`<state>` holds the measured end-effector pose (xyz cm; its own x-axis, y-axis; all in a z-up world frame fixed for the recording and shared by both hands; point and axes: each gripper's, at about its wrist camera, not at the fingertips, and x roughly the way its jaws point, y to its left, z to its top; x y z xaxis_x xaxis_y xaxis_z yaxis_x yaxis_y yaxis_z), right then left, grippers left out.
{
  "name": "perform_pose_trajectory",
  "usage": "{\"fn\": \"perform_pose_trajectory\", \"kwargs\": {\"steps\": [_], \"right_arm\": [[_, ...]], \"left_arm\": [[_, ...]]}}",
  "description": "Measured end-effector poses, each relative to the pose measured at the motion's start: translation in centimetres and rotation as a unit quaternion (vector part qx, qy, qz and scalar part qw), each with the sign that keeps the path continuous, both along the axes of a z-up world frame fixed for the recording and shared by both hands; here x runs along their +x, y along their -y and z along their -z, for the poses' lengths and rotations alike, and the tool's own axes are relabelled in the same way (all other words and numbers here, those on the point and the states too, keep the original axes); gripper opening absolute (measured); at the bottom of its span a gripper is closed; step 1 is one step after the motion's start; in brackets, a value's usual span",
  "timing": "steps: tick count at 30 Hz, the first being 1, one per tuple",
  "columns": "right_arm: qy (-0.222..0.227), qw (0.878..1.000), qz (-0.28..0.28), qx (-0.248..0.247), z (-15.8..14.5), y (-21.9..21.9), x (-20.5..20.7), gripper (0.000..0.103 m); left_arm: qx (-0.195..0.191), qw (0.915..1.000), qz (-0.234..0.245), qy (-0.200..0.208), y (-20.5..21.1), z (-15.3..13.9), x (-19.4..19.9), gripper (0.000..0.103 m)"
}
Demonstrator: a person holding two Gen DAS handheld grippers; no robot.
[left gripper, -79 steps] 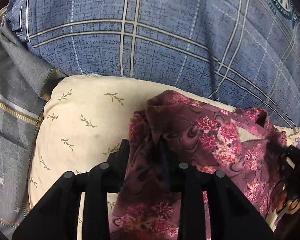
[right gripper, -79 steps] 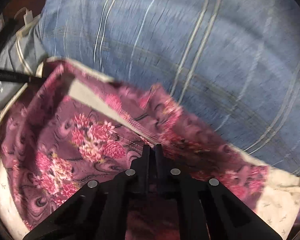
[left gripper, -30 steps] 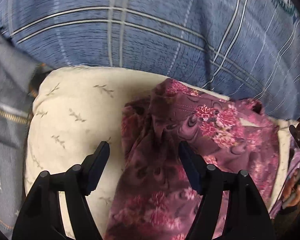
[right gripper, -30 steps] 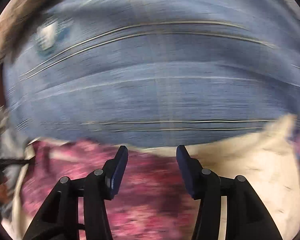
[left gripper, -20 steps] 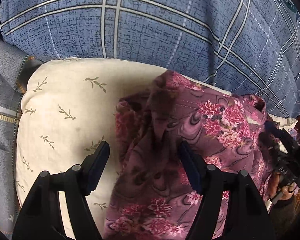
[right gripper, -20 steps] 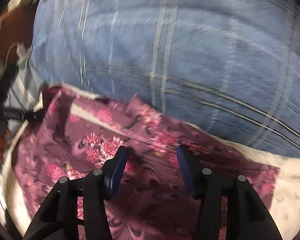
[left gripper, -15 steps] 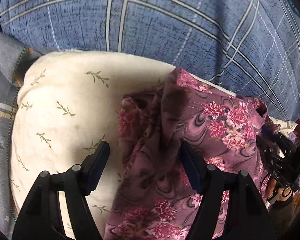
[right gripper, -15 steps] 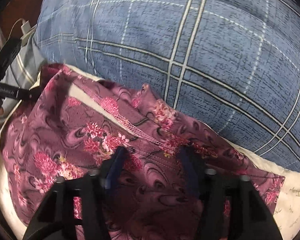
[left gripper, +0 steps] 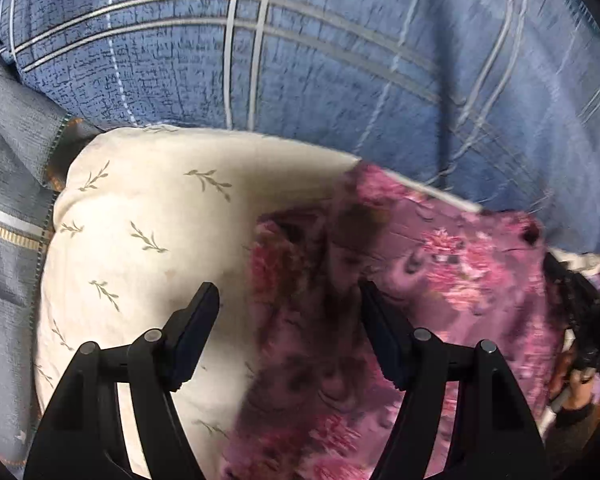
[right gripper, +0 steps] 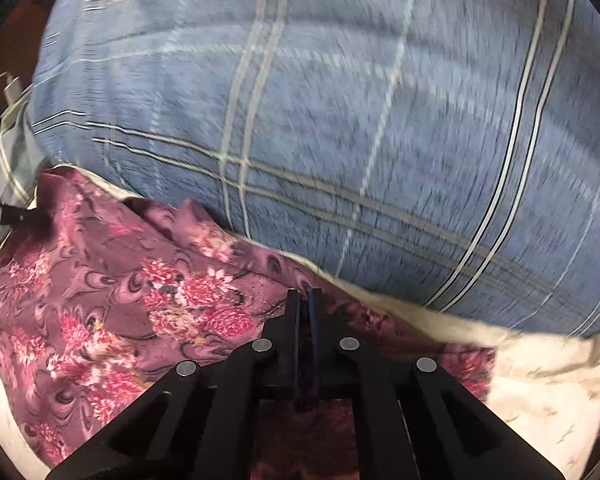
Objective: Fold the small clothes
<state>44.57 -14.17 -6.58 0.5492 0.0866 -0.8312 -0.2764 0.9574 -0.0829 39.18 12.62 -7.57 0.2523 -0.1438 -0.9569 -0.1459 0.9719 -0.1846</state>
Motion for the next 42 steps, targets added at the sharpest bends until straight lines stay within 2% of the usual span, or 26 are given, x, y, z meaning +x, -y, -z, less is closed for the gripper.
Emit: {"fn": "perform_pose_trajectory", "kwargs": {"steps": [2,5,6,7,9,12,14,15,16,17,18,20,24,28,30,32,33,34,36,37,40,42], "right_arm": [[-0.008,1.0,0.011,0.005,0.0,0.4,0.4,0.003],[-0.021,0.994,0.045,0.093,-1.9,2.8,0.5,0.012],[-0.021,0.99,0.063,0.124,-2.9,4.5,0.2,0.026],[-0.017,0.986,0.085,0.143,-3.6,6.1,-0.2,0.046],[-0.007,0.975,0.145,0.17,-4.5,10.0,-1.9,0.059],[-0.021,0.962,0.204,0.182,-3.7,13.4,-4.0,0.059],[-0.04,0.958,0.227,0.172,-2.0,13.9,-4.3,0.058],[-0.046,0.958,0.232,0.161,-1.4,13.6,-4.2,0.058],[-0.056,0.958,0.241,0.145,-0.8,12.9,-3.7,0.049],[-0.068,0.958,0.243,0.134,-0.2,12.5,-3.4,0.032],[-0.078,0.961,0.226,0.142,0.0,11.8,-3.3,0.009],[-0.038,0.964,0.232,0.12,-0.9,11.5,-3.9,0.009],[-0.067,0.961,0.245,0.109,2.1,11.9,-3.5,0.012],[-0.04,0.96,0.247,0.124,0.0,11.9,-4.4,0.015],[-0.02,0.958,0.247,0.148,-1.8,12.1,-6.0,0.018],[-0.002,0.96,0.229,0.16,-3.3,11.1,-7.9,0.019],[0.004,0.963,0.216,0.163,-4.2,10.8,-9.2,0.022],[0.012,0.965,0.206,0.161,-5.5,10.9,-11.0,0.035],[0.029,0.97,0.186,0.156,-6.5,10.3,-14.3,0.052],[0.033,0.971,0.178,0.158,-6.6,10.2,-16.1,0.052],[0.013,0.974,0.169,0.15,-5.8,10.7,-19.7,0.051],[-0.021,0.978,0.176,0.113,-3.5,10.3,-20.3,0.051]], "left_arm": [[-0.01,0.9999,-0.006,-0.01,-0.4,0.6,-0.1,0.071],[-0.035,0.9991,-0.023,0.004,-1.9,-0.5,-1.1,0.071],[-0.041,0.9989,-0.019,0.01,-2.5,-1.1,-1.8,0.071],[-0.041,0.999,-0.014,0.013,-2.7,-1.5,-2.3,0.071],[-0.042,0.999,-0.008,0.016,-3.3,-2.1,-3.4,0.071],[-0.076,0.997,-0.014,0.004,-3.4,-1.5,-4.1,0.071],[-0.089,0.9957,-0.022,-0.007,-2.8,-1.1,-3.9,0.071],[-0.084,0.9962,-0.023,-0.009,-2.1,-0.8,-4.0,0.071],[-0.055,0.9982,-0.022,-0.008,-1.2,-0.8,-4.3,0.071],[-0.02,0.9996,-0.02,-0.006,-0.6,-0.6,-4.5,0.071],[0.021,0.9997,-0.008,0.002,0.1,-0.2,-4.6,0.071],[0.044,0.999,-0.002,0.011,0.4,0.5,-4.7,0.072],[0.022,0.9992,-0.031,0.01,-1.0,2.0,-4.5,0.077],[-0.013,0.9987,-0.049,0.01,-2.9,0.3,-5.3,0.07],[-0.026,0.9972,-0.066,0.025,-3.9,-1.6,-7.4,0.07],[-0.038,0.9964,-0.068,0.036,-4.6,-3.1,-9.6,0.07],[-0.049,0.9958,-0.068,0.039,-5.0,-3.6,-10.9,0.071],[-0.06,0.9949,-0.07,0.042,-5.2,-3.9,-11.9,0.073],[-0.084,0.9923,-0.083,0.036,-5.7,-3.7,-14.7,0.074],[-0.097,0.9906,-0.09,0.036,-4.7,-3.3,-16.1,0.074],[-0.128,0.986,-0.107,0.011,-2.9,-2.8,-16.9,0.074],[-0.123,0.9849,-0.121,-0.006,-2.9,-1.5,-17.2,0.074]]}}
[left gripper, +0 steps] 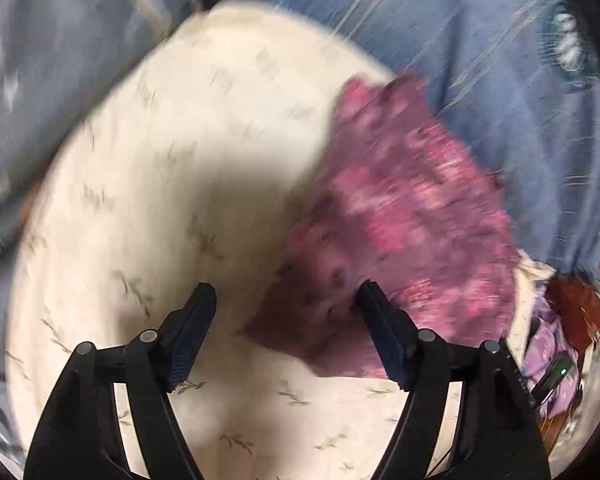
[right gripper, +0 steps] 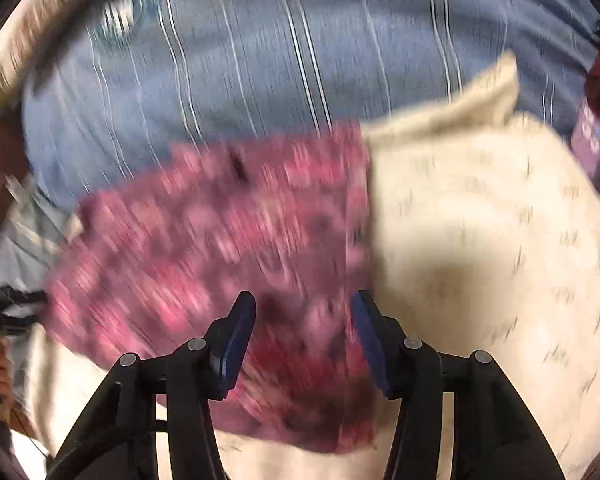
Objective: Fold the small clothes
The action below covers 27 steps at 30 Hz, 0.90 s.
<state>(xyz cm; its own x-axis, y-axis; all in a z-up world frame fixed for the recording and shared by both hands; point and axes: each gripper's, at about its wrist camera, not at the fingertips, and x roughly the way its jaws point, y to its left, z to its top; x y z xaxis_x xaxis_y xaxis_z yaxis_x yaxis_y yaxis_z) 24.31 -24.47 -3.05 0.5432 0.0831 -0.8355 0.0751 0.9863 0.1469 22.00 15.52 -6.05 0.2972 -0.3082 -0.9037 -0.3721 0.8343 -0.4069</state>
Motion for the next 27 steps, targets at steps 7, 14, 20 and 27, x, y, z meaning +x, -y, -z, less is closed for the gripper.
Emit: {"fn": "perform_pose_trajectory", "kwargs": {"steps": [7,14,20,27], "right_arm": [[0.018,0.999,-0.01,-0.036,-1.9,-1.9,-1.0,0.052],[0.082,0.994,-0.057,-0.044,-4.9,-7.1,-2.4,0.073],[0.168,0.978,-0.016,-0.12,-7.1,-11.9,-2.4,0.072],[0.171,0.982,-0.039,-0.075,-7.0,-14.7,-0.3,0.067]], "left_arm": [[-0.046,0.9982,0.018,0.034,2.3,-2.1,-0.1,0.077],[-0.134,0.9896,-0.028,0.044,0.5,-1.2,-0.7,0.08],[-0.158,0.9847,-0.044,0.057,0.1,-1.1,-0.5,0.08],[-0.183,0.9788,-0.061,0.068,-0.1,-0.6,-0.2,0.08]]}}
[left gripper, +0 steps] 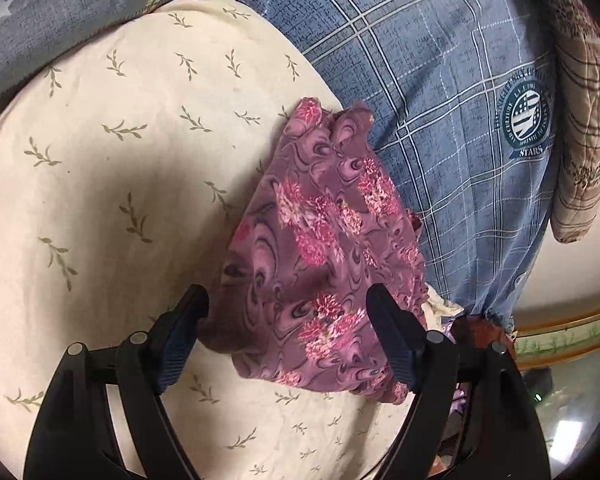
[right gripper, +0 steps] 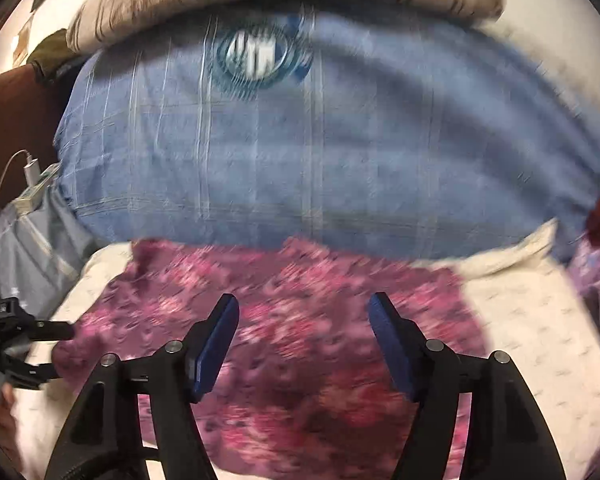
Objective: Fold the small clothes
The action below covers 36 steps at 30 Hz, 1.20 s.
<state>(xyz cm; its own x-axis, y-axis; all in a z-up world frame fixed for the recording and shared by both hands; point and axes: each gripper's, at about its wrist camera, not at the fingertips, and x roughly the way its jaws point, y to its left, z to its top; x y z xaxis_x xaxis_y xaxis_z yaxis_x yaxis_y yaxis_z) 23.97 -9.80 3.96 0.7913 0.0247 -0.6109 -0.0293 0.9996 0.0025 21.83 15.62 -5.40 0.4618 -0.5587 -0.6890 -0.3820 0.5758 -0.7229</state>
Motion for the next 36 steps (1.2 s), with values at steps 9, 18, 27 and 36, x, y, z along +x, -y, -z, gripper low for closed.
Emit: {"fn": "perform_pose_trajectory", "kwargs": {"steps": [9,18,27,36], "right_arm": [[-0.126,0.992,0.022,0.002,8.1,0.7,4.1,0.064],[-0.111,0.994,0.009,-0.007,8.0,0.5,4.2,0.067],[-0.123,0.992,0.001,-0.012,10.0,0.5,4.0,0.071],[-0.123,0.992,-0.002,0.003,10.2,0.9,4.1,0.072]], "left_arm": [[-0.01,0.9999,-0.008,0.006,0.0,0.2,0.9,0.08],[-0.018,0.9998,-0.008,0.002,2.0,2.1,2.7,0.083],[0.015,0.999,0.014,0.04,3.8,-1.6,4.1,0.021],[0.099,0.9884,0.061,0.099,8.2,-8.0,4.5,0.017]]}}
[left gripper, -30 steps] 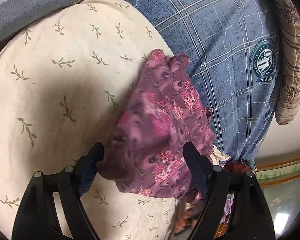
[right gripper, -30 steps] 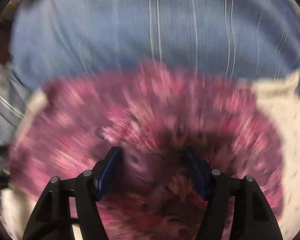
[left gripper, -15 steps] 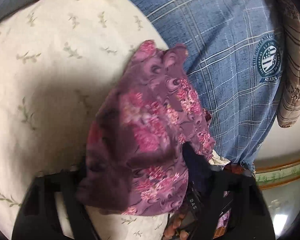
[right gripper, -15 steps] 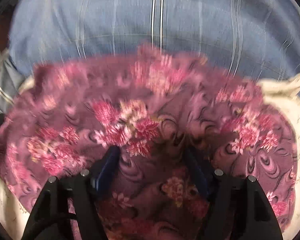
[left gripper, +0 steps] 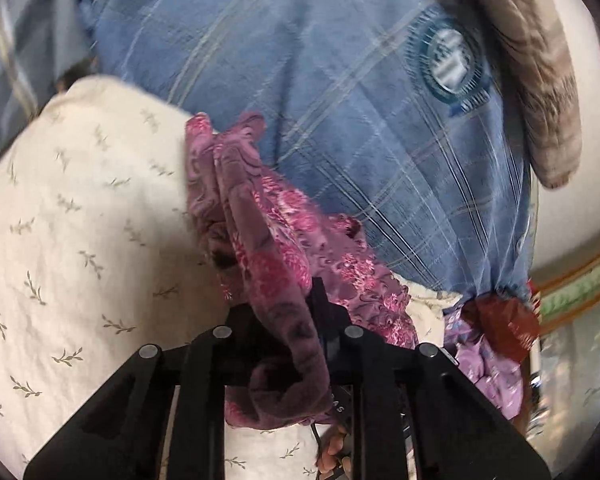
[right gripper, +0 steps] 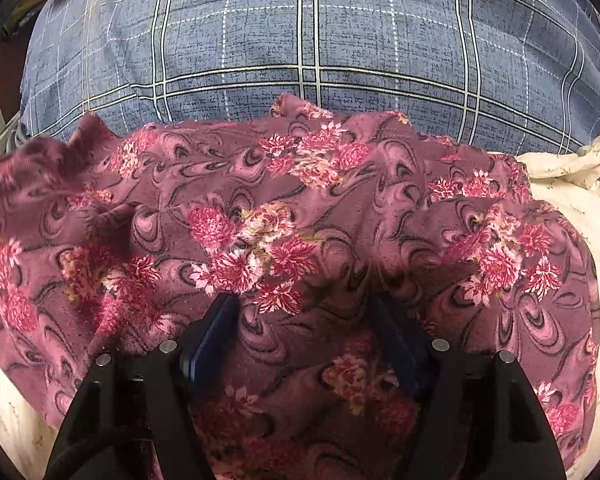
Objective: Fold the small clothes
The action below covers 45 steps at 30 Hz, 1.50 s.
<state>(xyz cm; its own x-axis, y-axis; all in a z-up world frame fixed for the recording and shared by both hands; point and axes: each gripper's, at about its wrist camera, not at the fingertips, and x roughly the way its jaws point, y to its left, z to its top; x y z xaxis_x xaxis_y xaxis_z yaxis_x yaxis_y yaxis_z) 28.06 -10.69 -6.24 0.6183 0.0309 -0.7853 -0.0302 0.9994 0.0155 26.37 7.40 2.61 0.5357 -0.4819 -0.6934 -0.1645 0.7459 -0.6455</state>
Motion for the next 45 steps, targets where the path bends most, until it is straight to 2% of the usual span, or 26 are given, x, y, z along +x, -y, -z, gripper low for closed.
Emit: {"fn": "perform_pose_trajectory", "kwargs": {"steps": [9,12,19,26,29,34,37,41,44,45], "right_arm": [[0.004,1.0,-0.003,0.027,-0.1,0.6,-0.1,0.072],[0.009,0.999,-0.005,0.049,-0.4,1.2,-0.4,0.072],[0.015,0.998,-0.024,0.059,-0.7,1.7,-1.7,0.072],[0.029,0.993,-0.02,0.11,-1.7,3.0,-4.1,0.072],[0.027,0.99,-0.017,0.136,-1.7,3.8,-4.3,0.072],[0.035,0.986,-0.005,0.16,-2.4,6.0,-6.7,0.063],[0.065,0.986,0.008,0.151,-3.5,8.6,-10.0,0.063],[0.092,0.987,0.066,0.112,-4.0,13.1,-13.6,0.063],[0.098,0.984,0.119,0.085,-4.1,16.2,-15.4,0.063],[0.098,0.983,0.131,0.08,-4.0,17.3,-15.9,0.063]], "left_arm": [[0.043,0.9979,0.042,0.024,5.2,-3.9,0.5,0.016],[0.059,0.9962,0.057,0.027,6.7,-4.6,0.5,0.016],[0.077,0.9941,0.072,0.026,9.4,-5.1,0.4,0.016],[0.099,0.9881,0.11,0.041,14.0,-6.3,0.3,0.016],[0.106,0.9858,0.126,0.035,16.1,-6.0,0.5,0.016],[0.116,0.9817,0.147,0.036,18.8,-6.0,0.6,0.016],[0.121,0.978,0.165,0.041,21.1,-5.8,0.8,0.016],[0.109,0.9736,0.198,0.035,25.3,-4.6,1.1,0.015],[0.121,0.9645,0.233,0.026,29.3,-2.9,1.2,0.012],[0.131,0.9598,0.248,0.013,31.0,-1.7,1.3,0.011]]}}
